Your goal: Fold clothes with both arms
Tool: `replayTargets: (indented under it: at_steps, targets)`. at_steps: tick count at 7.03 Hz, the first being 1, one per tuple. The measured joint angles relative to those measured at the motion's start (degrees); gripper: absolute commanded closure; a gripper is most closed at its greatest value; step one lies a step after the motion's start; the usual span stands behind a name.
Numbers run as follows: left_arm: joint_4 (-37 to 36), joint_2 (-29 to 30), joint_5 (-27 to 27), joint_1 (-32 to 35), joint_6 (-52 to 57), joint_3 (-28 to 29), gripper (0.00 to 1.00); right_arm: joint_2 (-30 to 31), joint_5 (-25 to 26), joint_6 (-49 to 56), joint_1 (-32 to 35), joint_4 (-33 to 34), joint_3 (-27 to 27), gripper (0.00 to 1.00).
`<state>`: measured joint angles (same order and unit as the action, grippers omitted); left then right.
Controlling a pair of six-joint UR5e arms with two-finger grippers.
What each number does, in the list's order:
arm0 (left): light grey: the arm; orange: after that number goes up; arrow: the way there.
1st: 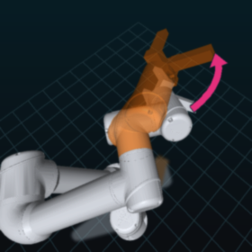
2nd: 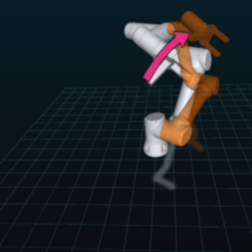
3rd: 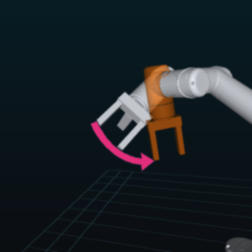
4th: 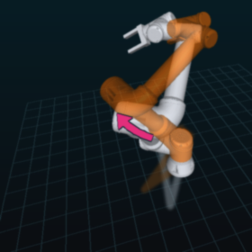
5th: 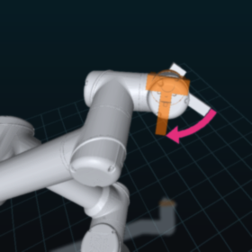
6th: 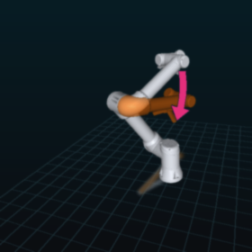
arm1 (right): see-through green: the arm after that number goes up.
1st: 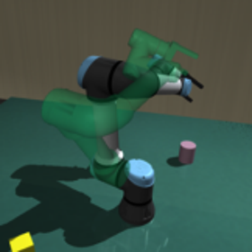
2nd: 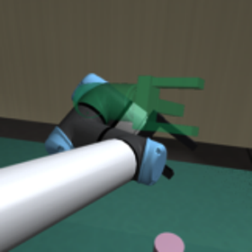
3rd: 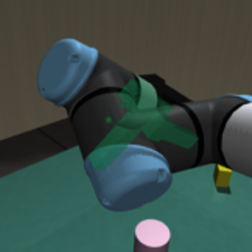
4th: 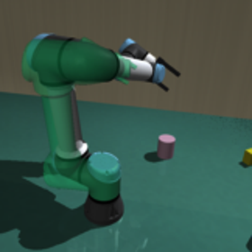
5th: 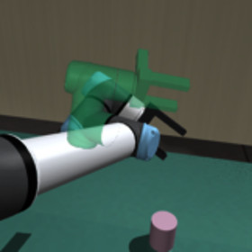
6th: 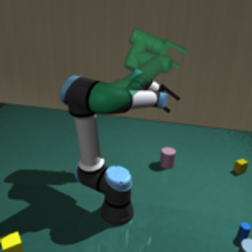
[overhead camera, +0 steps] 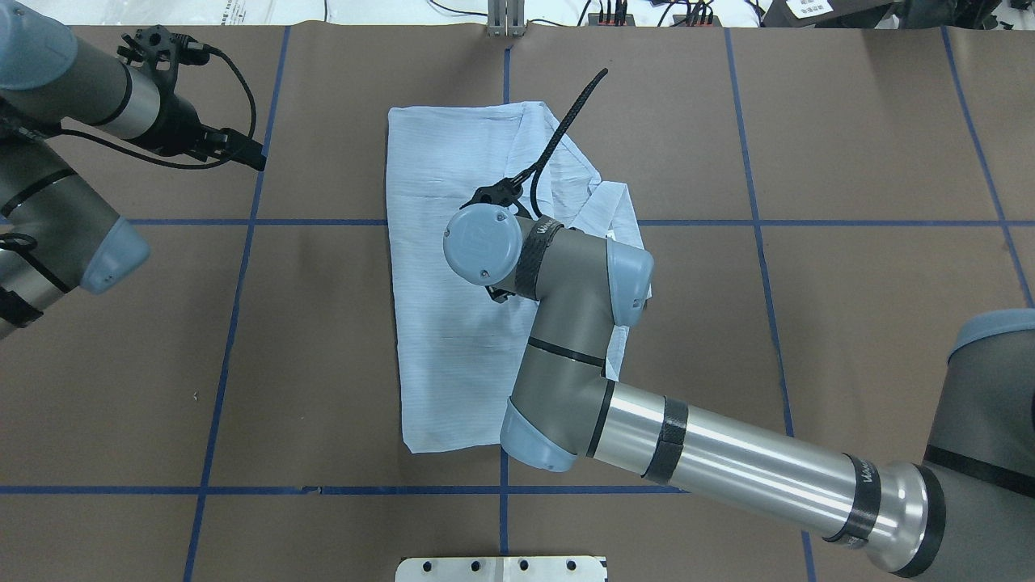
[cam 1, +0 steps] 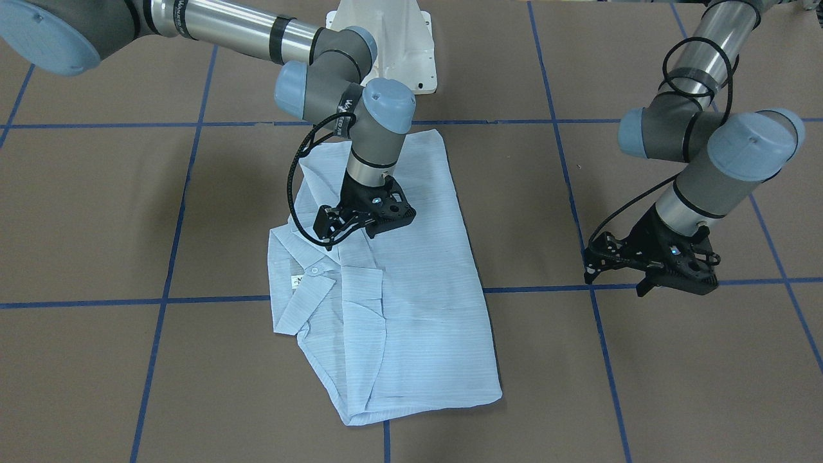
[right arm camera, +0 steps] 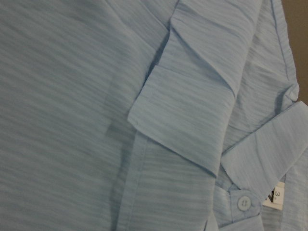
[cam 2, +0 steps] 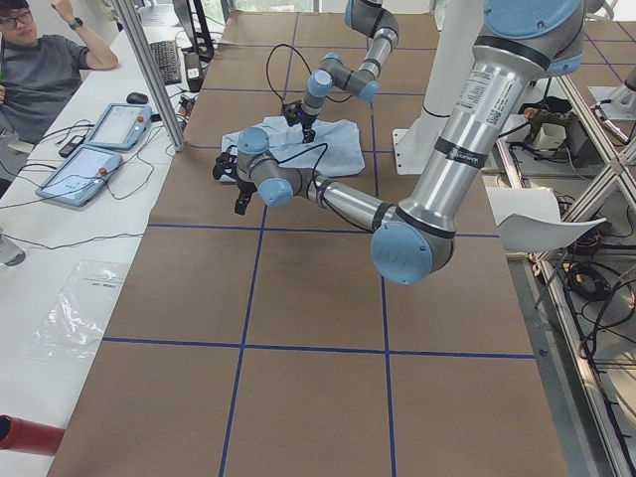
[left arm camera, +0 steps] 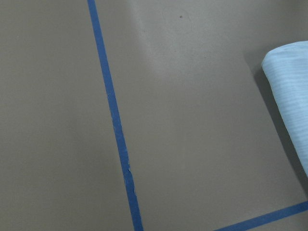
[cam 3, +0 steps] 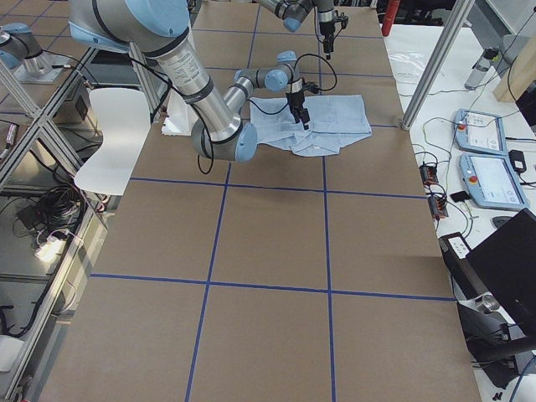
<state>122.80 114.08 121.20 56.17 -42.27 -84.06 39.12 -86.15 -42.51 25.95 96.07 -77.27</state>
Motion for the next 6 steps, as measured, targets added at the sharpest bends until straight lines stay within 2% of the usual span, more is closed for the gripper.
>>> replayTargets:
  at_steps: [6]
  targets:
    - [-0.1, 0.0, 0.0, -0.1, 0.0, -0.1, 0.0, -0.1, 0.4, 1.6, 1.4, 1.2, 1.2, 0.01]
